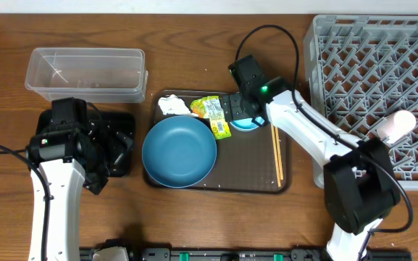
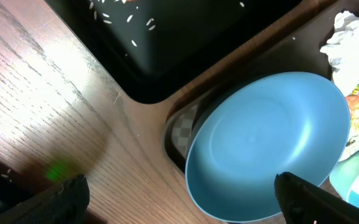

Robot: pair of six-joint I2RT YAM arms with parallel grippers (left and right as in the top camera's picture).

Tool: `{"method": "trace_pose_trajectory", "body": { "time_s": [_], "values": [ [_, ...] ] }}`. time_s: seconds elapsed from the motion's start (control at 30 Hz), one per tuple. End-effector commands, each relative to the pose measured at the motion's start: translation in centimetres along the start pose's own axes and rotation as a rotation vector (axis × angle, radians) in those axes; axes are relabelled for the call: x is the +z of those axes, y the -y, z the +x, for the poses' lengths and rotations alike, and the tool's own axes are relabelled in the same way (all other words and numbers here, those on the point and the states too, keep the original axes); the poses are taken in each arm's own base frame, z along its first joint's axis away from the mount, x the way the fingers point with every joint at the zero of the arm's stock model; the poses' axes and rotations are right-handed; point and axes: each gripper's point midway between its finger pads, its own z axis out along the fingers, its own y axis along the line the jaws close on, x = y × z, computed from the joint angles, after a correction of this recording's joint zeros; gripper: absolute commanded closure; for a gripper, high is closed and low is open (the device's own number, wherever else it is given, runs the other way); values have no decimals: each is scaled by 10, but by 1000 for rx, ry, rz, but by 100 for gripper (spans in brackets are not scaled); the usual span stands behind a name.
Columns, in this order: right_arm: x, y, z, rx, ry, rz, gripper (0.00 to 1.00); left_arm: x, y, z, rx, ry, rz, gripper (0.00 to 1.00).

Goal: Sort waste into correct bins and load items into the dishwasher rack
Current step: 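Move the right gripper to the light blue cup and grasp it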

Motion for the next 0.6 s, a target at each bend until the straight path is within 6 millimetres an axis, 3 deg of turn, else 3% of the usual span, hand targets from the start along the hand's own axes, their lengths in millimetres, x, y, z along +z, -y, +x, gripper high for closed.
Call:
{"method": "trace_pose_trajectory", "body": {
  "time_s": [0.0, 0.13, 0.33, 0.47, 0.57],
  "values": [
    [11, 10, 1, 31, -10, 60, 9, -4, 2, -4, 10, 18, -1, 2],
    [13, 10, 1, 34, -11, 61, 10, -4, 2, -4, 10, 18, -1, 2],
    [10, 9, -3, 35, -3, 54, 28, -4, 2, -4, 10, 18, -1, 2],
    [-1, 7, -13, 37, 8, 51, 39, -4, 2, -4, 10, 18, -1, 2],
    [-20, 7, -26, 44, 19, 49, 42, -4, 2, -4, 10, 18, -1, 2]
  ]
}}
